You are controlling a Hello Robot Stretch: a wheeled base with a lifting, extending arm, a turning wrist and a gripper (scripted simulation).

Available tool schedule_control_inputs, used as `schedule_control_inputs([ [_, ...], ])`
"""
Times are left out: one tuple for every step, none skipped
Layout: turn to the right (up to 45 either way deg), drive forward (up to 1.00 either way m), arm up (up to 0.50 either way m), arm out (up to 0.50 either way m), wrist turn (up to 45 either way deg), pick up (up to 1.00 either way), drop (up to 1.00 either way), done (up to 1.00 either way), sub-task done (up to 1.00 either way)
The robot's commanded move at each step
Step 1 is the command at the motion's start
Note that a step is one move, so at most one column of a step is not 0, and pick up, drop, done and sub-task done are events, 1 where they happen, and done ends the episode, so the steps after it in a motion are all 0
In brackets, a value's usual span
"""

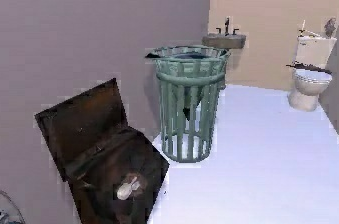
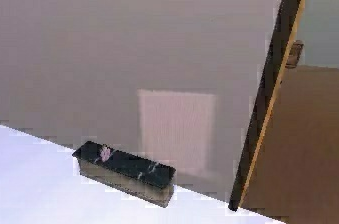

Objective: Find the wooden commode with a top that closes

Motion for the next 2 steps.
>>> schedule_control_inputs([
  [-15.0,0.00,0.00,0.00,0.0,0.00,0.00,0.00,0.00],
  [0.0,0.00,0.00,0.00,0.0,0.00,0.00,1.00,0.00],
])
